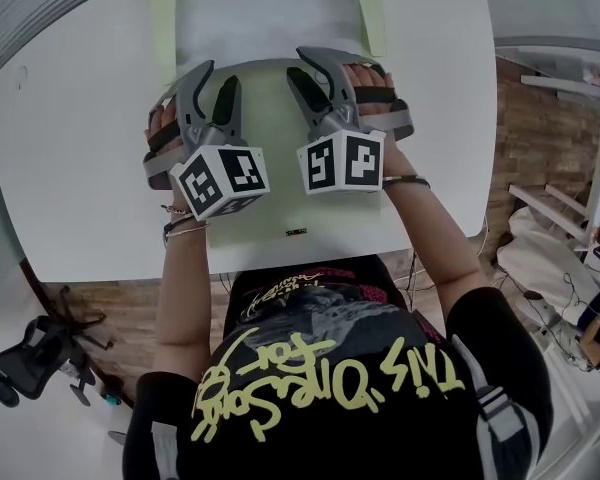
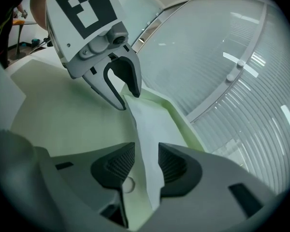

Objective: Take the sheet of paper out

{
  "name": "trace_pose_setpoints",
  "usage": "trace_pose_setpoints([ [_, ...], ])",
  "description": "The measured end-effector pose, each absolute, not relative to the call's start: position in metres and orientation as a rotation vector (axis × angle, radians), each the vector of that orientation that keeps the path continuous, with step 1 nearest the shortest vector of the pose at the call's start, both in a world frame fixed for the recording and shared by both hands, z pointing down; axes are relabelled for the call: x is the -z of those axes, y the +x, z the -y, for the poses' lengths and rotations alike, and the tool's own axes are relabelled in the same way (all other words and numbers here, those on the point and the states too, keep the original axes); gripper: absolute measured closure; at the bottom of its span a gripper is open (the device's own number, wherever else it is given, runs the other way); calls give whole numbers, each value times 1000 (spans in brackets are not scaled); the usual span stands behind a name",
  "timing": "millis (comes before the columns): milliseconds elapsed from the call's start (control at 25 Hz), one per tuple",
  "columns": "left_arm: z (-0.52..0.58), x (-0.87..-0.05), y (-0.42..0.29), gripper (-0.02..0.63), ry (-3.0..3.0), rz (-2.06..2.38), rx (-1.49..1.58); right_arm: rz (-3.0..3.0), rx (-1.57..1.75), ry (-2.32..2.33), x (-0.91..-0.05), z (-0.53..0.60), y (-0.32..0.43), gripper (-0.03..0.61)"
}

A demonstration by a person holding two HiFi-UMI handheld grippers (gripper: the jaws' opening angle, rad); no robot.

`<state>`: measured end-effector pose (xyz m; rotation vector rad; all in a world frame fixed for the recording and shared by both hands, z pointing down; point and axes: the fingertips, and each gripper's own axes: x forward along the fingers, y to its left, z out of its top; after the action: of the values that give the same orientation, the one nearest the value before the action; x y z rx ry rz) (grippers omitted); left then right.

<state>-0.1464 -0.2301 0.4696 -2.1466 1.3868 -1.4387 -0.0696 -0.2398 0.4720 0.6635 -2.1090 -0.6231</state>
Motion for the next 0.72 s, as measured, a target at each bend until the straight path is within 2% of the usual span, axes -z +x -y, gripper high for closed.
trace_pose_setpoints([
  [720,241,-479,-152,451,-2096,-1334,1535,2037,629,637,-487,249,-79,440],
])
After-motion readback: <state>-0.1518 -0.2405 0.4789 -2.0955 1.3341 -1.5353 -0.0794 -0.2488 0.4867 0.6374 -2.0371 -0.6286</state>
